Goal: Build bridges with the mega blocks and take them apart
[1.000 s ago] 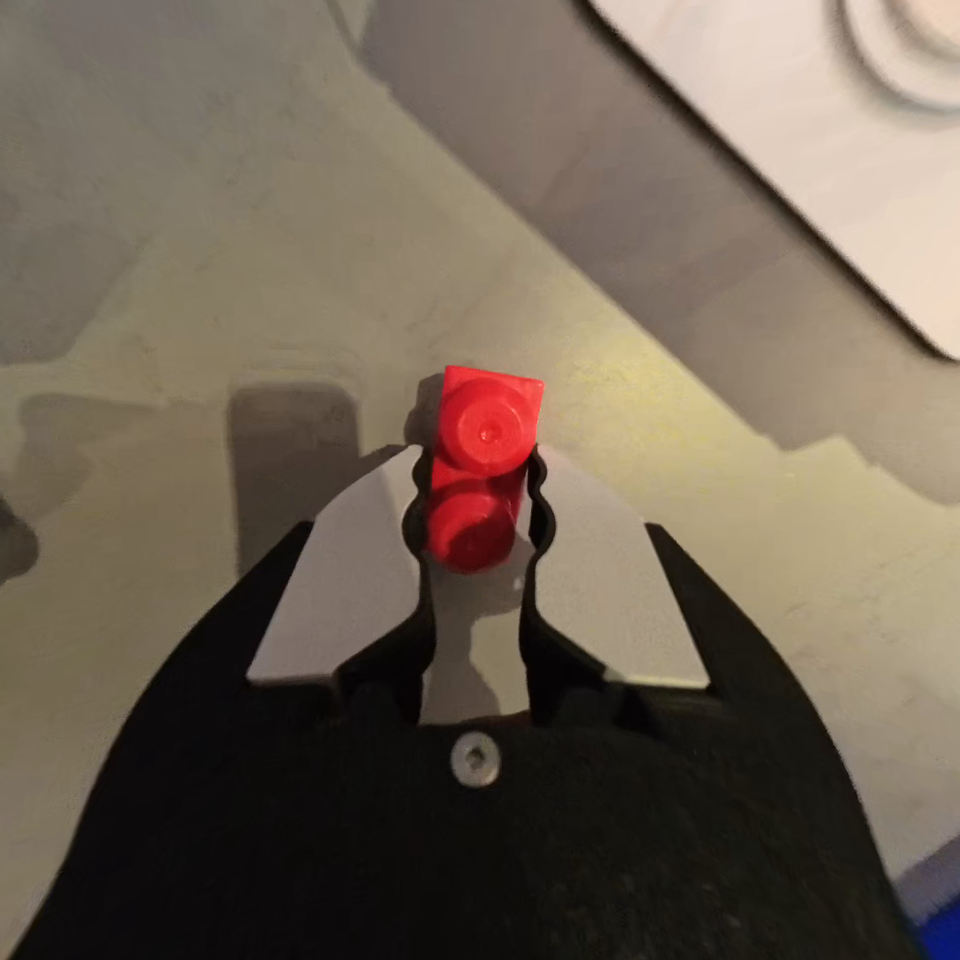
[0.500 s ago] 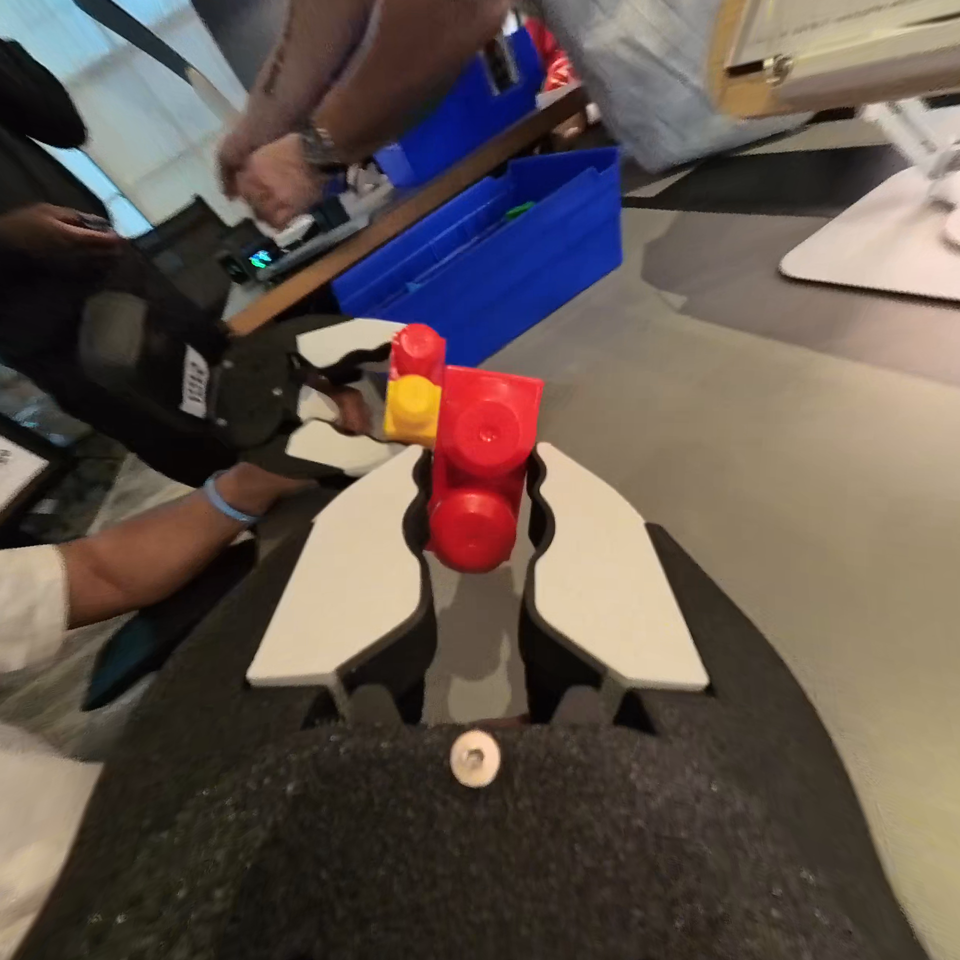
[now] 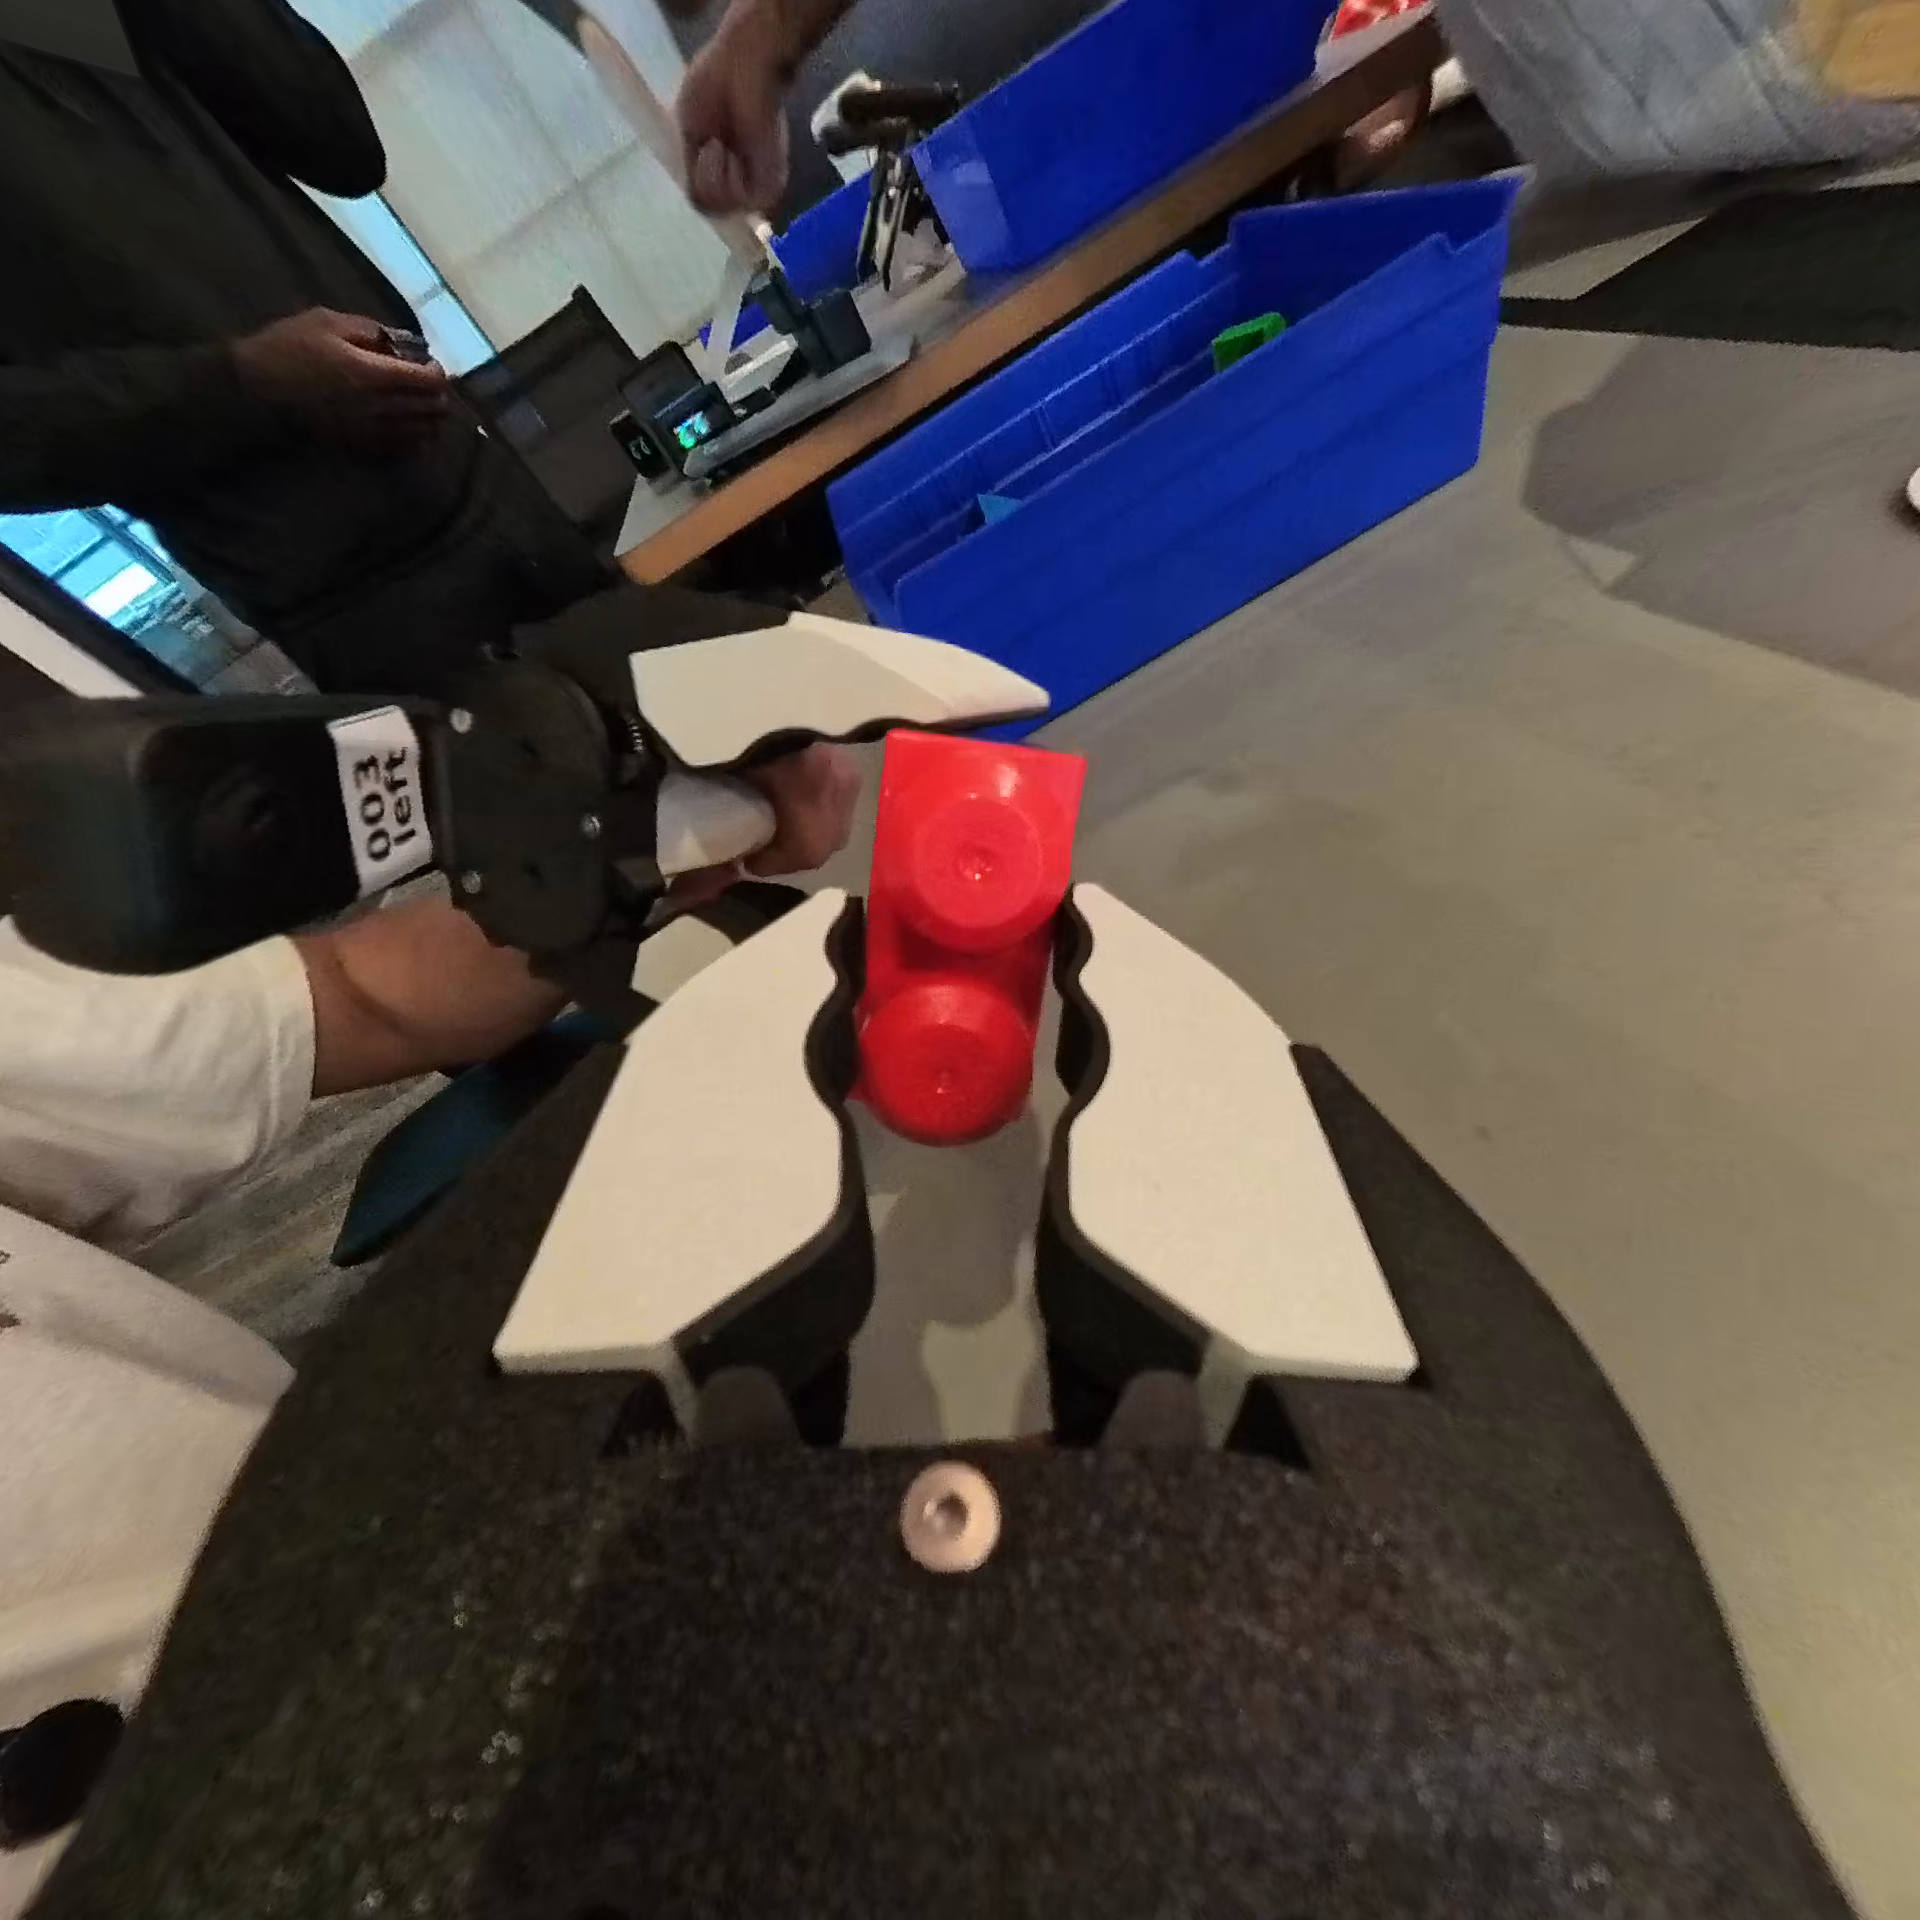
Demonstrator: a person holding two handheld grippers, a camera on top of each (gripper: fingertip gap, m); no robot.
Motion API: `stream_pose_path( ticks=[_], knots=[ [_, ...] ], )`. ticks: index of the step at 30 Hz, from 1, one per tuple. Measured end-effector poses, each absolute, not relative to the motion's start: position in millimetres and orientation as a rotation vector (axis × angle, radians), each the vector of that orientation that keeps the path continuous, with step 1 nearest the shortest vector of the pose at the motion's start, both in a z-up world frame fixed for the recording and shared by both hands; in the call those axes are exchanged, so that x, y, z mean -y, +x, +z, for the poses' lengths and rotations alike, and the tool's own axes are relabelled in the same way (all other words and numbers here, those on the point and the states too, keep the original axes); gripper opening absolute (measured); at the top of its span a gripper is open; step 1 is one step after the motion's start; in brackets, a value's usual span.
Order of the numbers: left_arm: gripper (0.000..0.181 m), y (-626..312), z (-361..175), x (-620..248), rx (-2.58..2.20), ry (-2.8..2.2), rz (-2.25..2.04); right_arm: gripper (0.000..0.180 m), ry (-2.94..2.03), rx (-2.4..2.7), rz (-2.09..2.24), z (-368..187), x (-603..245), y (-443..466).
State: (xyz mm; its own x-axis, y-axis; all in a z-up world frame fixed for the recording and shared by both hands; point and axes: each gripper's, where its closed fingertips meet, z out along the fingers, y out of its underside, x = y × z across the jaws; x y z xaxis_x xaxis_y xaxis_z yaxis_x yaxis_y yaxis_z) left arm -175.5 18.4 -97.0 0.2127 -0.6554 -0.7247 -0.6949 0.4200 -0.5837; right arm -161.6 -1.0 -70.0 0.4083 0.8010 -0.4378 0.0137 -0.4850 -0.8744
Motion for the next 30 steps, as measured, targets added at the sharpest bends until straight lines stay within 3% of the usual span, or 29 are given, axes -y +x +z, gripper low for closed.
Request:
stream_pose_path(
  ticks=[30],
  knots=[
    [0.074, -148, -113, -22, -1.396, -1.337, -0.019, 0.034, -1.756, 0.501, 1.323, -85, -8, -145]
  ],
)
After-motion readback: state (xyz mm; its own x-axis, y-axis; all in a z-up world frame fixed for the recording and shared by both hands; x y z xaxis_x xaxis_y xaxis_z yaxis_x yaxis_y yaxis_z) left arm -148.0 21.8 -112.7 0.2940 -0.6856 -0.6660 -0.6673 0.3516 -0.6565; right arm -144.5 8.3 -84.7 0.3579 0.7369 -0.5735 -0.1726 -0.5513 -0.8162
